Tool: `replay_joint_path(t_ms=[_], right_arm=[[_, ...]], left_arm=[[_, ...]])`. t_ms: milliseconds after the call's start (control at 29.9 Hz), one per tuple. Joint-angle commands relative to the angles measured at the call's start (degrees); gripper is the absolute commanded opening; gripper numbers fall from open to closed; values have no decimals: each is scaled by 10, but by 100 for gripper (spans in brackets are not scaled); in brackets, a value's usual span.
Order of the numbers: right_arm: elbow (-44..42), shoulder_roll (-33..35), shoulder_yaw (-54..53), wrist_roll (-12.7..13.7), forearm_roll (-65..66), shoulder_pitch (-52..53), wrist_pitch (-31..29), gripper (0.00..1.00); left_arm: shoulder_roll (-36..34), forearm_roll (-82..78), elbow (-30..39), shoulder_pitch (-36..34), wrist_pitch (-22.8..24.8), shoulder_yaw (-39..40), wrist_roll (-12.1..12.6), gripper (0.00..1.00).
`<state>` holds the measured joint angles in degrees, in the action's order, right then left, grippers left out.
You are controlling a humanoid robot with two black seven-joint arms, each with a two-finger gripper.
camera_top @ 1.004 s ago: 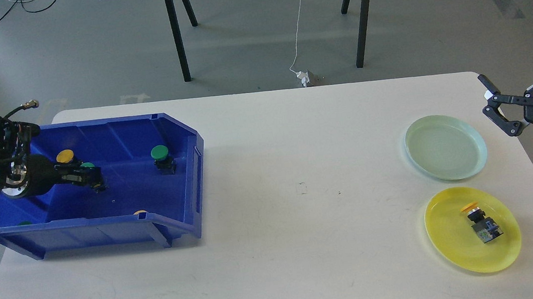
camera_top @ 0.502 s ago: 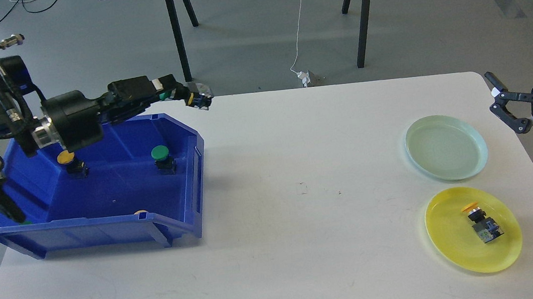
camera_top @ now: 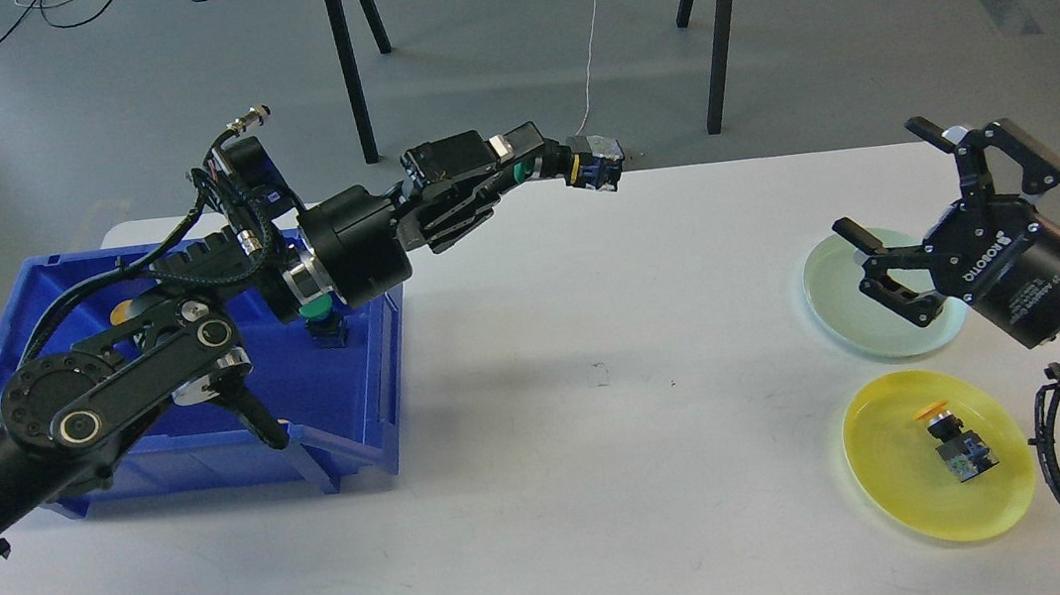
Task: Pass button and place on color plate
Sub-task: 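Lift the green button and extend it toward the right gripper, then grasp the green button with the right gripper and open the left gripper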
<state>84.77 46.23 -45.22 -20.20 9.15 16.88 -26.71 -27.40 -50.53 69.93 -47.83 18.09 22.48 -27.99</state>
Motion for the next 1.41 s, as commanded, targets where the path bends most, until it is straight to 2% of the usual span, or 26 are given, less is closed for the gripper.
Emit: replay_joint_path(t_ms=[0, 67, 201, 468, 669, 703, 970, 1204, 1372], right_arm=[[-5, -37, 153, 2, -9, 146, 38, 99], [-7, -76, 218, 0, -31, 220, 56, 99], [-30, -123, 267, 2, -76, 297, 66, 99], [-45, -141, 291, 3, -83, 314, 73, 99], [-41, -141, 291, 3, -83, 314, 72, 93], [-41, -142, 291, 3, -83, 314, 72, 90], [-41, -142, 290, 3, -77, 315, 72, 46], [-37, -138, 288, 3, -76, 315, 74, 23], [-37, -139, 288, 3, -77, 315, 76, 11]], left_arm=[[0, 0, 1, 1, 0, -2, 0, 15], [1, 0, 1, 1, 0, -2, 0, 15], [1, 0, 1, 1, -2, -4, 0, 15], [1, 0, 5, 2, -2, -2, 0, 15], [0, 0, 5, 2, -1, -2, 0, 15], [0, 0, 5, 2, -1, -2, 0, 15], [-1, 0, 5, 2, 1, -2, 0, 16], [-5, -1, 5, 3, 7, -4, 0, 17], [-5, -1, 5, 3, 11, -6, 0, 18]])
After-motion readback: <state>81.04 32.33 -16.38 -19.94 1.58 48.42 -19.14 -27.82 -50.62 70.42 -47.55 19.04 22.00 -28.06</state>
